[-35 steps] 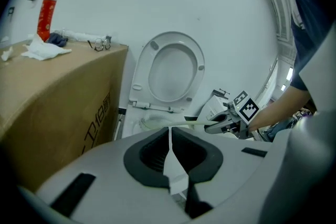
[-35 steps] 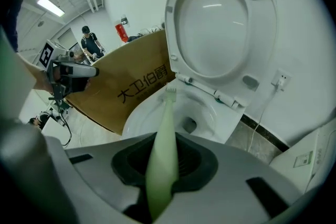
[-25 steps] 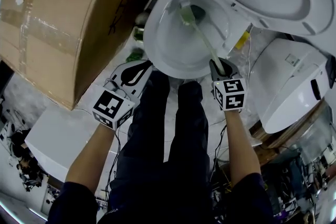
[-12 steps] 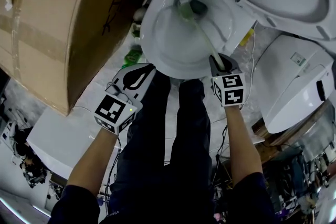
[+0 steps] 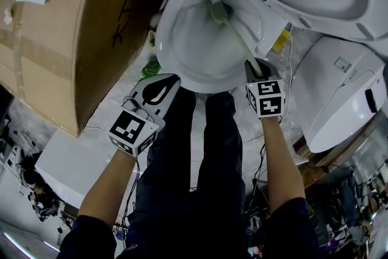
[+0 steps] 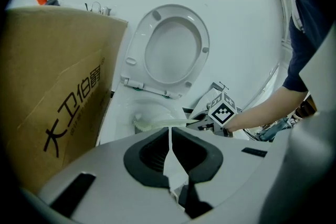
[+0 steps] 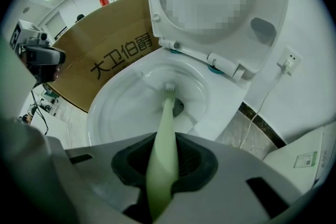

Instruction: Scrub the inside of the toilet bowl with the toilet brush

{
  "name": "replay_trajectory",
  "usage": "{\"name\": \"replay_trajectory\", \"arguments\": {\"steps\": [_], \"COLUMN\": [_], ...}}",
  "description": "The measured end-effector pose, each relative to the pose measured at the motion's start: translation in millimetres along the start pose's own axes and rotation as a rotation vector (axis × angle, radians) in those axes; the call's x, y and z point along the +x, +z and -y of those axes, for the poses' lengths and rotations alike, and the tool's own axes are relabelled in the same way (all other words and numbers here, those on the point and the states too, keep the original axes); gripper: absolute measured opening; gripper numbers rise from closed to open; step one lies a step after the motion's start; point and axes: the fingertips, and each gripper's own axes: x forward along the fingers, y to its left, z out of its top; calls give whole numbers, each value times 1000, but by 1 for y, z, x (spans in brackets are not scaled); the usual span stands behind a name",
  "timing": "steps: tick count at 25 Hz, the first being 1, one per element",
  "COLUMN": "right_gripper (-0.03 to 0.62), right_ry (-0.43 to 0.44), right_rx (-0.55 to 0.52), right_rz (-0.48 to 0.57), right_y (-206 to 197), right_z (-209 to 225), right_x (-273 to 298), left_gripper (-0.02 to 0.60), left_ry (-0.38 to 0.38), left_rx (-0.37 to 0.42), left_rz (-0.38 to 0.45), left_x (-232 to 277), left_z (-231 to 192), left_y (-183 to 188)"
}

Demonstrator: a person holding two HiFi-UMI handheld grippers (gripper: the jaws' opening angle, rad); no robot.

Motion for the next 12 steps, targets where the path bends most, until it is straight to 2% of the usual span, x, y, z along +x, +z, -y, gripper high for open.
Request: {"name": "replay_trajectory", "arguments": {"steps": [12], "right_gripper": [64], "right_ry": [-52], "right_rx": [15], "right_rz": [-80], "right_y": [-29], "right_z": [22], "right_x": [-13], "left_gripper": [42], "left_ry": [-17], "left_rx": [6], "left_rz": [16], "left_x": [11], "left_z": [16], "left_y": [7]}}
